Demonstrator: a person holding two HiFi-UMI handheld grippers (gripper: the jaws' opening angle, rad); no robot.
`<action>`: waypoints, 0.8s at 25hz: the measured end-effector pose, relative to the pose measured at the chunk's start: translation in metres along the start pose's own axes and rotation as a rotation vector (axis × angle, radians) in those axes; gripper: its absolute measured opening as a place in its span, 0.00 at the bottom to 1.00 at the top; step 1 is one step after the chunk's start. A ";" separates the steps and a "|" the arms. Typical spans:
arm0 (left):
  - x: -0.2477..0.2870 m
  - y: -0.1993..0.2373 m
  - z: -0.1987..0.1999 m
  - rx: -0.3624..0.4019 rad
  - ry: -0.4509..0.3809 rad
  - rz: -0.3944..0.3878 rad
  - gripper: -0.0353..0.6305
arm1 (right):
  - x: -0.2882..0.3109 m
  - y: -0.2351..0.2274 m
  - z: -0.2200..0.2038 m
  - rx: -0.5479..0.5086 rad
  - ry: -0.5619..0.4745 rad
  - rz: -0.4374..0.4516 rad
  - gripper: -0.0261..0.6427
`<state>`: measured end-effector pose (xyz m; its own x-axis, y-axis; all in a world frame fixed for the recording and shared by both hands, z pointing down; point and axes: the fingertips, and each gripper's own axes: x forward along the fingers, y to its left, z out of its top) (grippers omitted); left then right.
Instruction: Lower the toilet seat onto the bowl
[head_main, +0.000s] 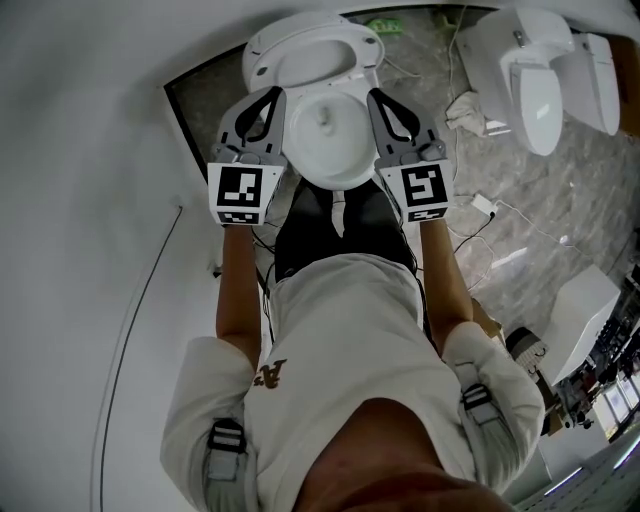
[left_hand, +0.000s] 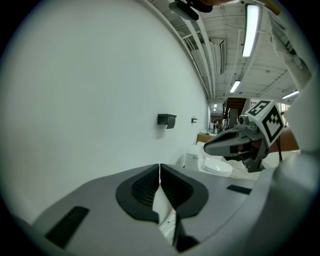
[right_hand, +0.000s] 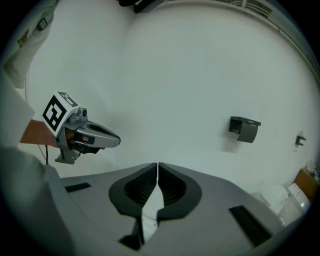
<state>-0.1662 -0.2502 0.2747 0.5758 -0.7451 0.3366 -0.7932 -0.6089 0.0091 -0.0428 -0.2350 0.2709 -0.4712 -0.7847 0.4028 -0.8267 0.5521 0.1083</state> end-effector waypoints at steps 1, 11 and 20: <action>0.005 0.000 -0.002 0.005 0.004 0.004 0.09 | 0.004 -0.003 -0.002 -0.005 -0.001 0.006 0.07; 0.040 0.012 -0.019 0.007 0.044 0.081 0.09 | 0.045 -0.019 -0.017 -0.059 0.017 0.119 0.08; 0.061 0.029 -0.033 -0.006 0.075 0.124 0.09 | 0.076 -0.033 -0.028 -0.076 0.032 0.160 0.07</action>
<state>-0.1607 -0.3048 0.3262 0.4573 -0.7916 0.4052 -0.8585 -0.5119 -0.0312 -0.0431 -0.3046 0.3231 -0.5841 -0.6761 0.4490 -0.7154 0.6902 0.1087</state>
